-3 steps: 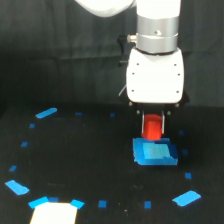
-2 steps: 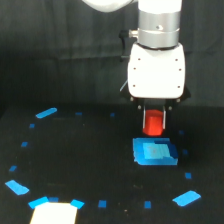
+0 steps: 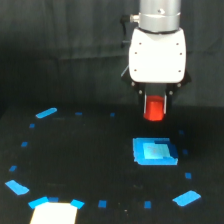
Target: Pick up the red object from the table
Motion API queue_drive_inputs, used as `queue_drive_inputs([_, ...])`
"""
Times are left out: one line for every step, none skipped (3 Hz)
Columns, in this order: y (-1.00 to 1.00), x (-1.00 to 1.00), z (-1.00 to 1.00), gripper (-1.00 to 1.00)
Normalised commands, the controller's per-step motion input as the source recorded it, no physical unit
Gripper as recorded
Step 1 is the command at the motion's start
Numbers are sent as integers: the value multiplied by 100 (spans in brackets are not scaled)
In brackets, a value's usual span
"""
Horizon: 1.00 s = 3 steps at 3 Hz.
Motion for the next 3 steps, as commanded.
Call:
queue_drive_inputs([62, -33, 77, -100])
queue_drive_inputs([27, -40, 3, -100])
queue_drive_inputs([21, -32, -22, -100])
